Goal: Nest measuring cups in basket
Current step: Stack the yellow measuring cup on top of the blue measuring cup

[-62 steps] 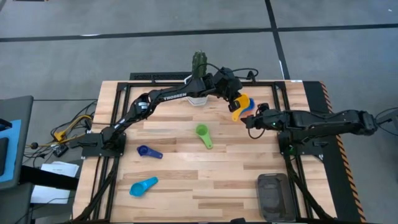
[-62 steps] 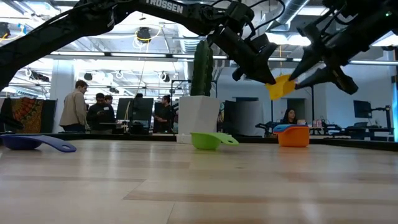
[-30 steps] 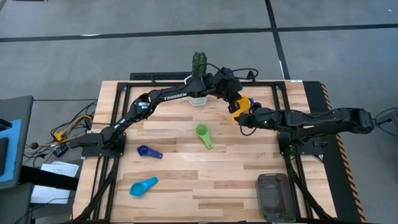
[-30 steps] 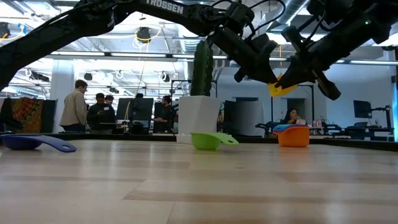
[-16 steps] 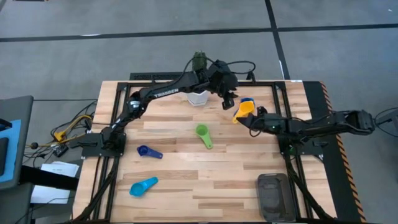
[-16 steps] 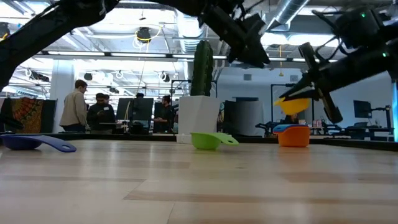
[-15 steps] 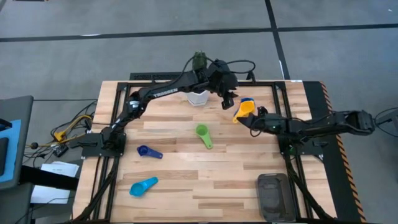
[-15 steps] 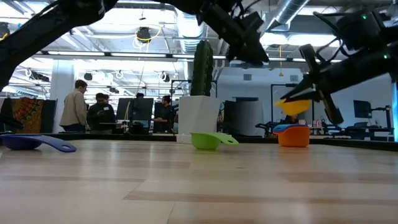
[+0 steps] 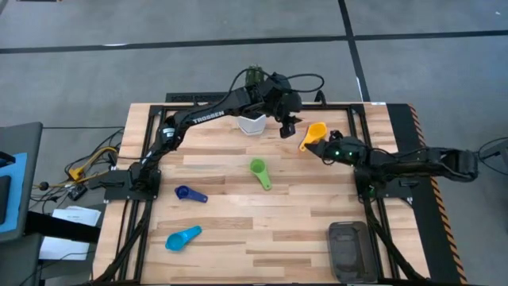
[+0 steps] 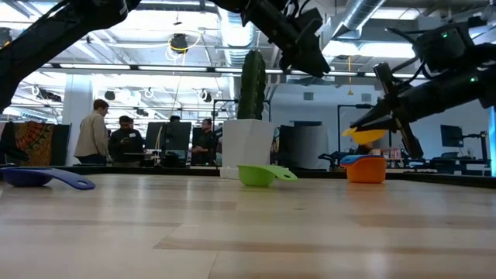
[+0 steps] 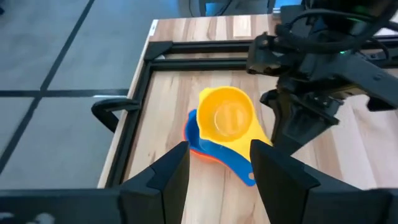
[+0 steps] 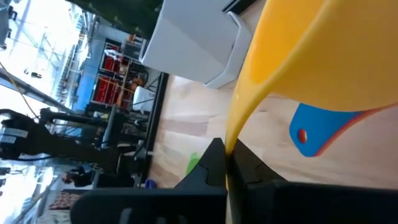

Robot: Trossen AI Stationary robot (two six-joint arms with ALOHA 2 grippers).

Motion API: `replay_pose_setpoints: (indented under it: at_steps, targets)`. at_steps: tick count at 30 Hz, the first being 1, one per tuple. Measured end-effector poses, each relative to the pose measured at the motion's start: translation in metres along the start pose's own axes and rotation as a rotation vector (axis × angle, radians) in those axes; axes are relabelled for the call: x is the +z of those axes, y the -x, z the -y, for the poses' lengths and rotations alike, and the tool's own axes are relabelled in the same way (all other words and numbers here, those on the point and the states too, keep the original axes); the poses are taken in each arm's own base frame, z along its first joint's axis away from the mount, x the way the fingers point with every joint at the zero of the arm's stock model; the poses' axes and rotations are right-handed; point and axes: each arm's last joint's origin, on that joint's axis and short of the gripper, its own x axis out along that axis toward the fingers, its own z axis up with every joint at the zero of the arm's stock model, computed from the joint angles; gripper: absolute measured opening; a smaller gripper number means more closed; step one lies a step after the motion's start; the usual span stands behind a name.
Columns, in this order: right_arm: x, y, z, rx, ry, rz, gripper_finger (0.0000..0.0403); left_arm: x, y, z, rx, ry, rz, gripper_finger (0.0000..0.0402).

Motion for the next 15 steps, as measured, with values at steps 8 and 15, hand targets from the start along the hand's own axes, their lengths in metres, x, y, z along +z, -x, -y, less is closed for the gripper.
replay_pose_setpoints:
  at_steps: [8, 15]
  targets:
    - [0.014, -0.003, 0.009, -0.020, -0.091, -0.047, 0.0005, -0.002, 0.001, -0.014, 0.011, 0.013, 0.015, 0.0160]
    - [0.014, -0.005, 0.010, -0.003, -0.076, -0.084, 0.0004, -0.007, 0.003, -0.031, 0.007, 0.045, 0.011, 0.0160]
